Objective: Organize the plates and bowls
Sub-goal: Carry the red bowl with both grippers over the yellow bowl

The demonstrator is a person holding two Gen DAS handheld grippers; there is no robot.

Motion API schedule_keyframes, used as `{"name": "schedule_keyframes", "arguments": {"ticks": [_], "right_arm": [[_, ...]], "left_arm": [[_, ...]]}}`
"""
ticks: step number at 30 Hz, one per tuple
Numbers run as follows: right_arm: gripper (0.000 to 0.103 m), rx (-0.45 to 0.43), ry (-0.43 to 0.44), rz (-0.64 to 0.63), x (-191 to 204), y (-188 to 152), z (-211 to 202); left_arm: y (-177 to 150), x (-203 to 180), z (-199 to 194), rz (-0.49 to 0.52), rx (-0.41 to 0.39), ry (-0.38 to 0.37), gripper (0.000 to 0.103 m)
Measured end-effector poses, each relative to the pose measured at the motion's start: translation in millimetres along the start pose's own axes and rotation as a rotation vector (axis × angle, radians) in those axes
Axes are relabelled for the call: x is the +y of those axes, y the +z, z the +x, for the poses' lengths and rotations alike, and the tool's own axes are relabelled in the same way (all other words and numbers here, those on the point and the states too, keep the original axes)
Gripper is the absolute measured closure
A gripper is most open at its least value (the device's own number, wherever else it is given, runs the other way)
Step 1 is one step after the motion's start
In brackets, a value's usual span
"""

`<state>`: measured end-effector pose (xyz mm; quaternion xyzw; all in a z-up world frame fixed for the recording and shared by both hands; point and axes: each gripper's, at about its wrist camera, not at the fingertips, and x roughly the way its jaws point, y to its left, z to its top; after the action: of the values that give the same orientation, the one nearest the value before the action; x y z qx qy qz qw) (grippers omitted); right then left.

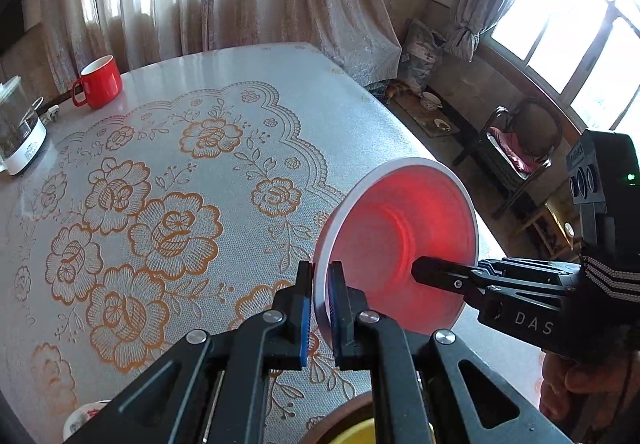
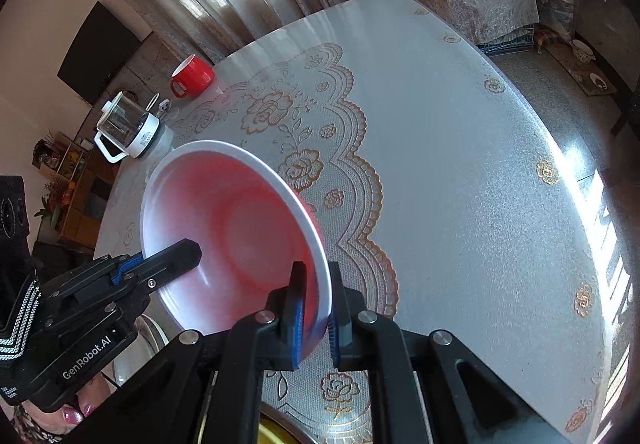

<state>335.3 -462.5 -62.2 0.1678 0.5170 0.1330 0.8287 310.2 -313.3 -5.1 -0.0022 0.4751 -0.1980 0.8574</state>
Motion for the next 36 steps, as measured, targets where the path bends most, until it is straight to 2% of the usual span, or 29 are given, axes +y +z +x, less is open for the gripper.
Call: {"name": "schedule_keyframes", "arguments": {"ticks": [11, 23, 36], "right_arm": [[0.094, -0.013, -0.028, 0.056, 19, -66, -44], [0.094, 0.011, -0.034, 0.130, 33, -129, -53], [0.093, 0.048, -0.062, 0.165, 39, -159, -45]], "left_arm": [[-52, -7, -39, 0.028, 0.023, -0.092, 0.095], [-99, -7, -57, 0.095, 0.048, -0.084, 0.095], [-123, -6, -56, 0.132, 0.092, -0.077, 0.095]]}}
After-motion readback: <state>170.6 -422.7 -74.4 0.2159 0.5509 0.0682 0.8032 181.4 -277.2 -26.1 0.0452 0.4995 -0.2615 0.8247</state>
